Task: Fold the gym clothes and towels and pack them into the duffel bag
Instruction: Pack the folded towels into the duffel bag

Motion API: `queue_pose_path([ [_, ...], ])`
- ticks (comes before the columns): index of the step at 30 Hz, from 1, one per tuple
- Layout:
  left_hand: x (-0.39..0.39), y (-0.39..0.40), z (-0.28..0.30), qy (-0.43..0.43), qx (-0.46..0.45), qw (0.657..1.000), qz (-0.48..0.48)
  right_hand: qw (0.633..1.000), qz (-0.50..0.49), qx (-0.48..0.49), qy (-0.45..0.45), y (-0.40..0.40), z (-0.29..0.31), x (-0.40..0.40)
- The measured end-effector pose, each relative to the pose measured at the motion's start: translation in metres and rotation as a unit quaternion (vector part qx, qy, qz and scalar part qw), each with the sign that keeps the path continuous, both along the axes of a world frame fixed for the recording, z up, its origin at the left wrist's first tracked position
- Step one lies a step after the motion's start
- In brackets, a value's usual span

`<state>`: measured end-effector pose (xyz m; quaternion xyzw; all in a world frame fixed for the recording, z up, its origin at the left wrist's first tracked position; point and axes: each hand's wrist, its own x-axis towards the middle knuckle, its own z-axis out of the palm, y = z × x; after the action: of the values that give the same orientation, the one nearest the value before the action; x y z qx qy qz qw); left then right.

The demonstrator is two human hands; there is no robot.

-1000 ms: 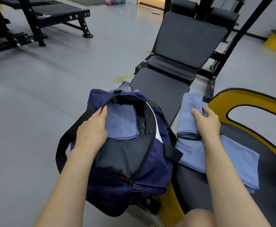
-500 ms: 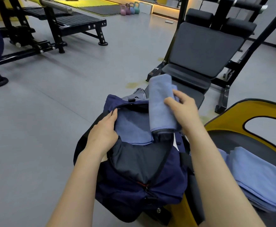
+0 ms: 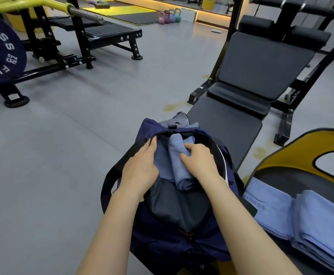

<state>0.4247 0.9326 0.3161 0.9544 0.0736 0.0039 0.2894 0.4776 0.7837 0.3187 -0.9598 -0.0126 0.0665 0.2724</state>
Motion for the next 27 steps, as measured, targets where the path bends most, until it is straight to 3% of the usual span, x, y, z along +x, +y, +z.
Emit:
queue_pose_path([
  [8,0.0,-0.003,0.002,0.006,0.004,1.0,-0.007,0.995,-0.03,-0.032,-0.091,0.009,-0.013,0.011],
  [16,-0.001,-0.002,0.003,0.017,-0.001,1.0,-0.004,0.996,-0.004,-0.089,-0.031,0.017,-0.036,0.011],
  [19,-0.002,-0.001,0.003,0.02,-0.002,1.0,-0.004,0.977,0.046,-0.171,-0.117,0.018,-0.032,0.006],
  [21,-0.002,0.0,0.003,0.021,-0.001,1.0,-0.002,0.97,0.088,-0.175,-0.143,0.017,-0.033,0.004],
  [24,-0.002,0.0,0.005,0.023,-0.001,1.0,-0.003,0.985,0.122,-0.1,-0.074,0.015,-0.036,0.002],
  [27,-0.003,-0.001,0.006,0.025,-0.002,1.0,0.0,0.975,0.162,-0.135,-0.066,0.016,-0.042,0.0],
])
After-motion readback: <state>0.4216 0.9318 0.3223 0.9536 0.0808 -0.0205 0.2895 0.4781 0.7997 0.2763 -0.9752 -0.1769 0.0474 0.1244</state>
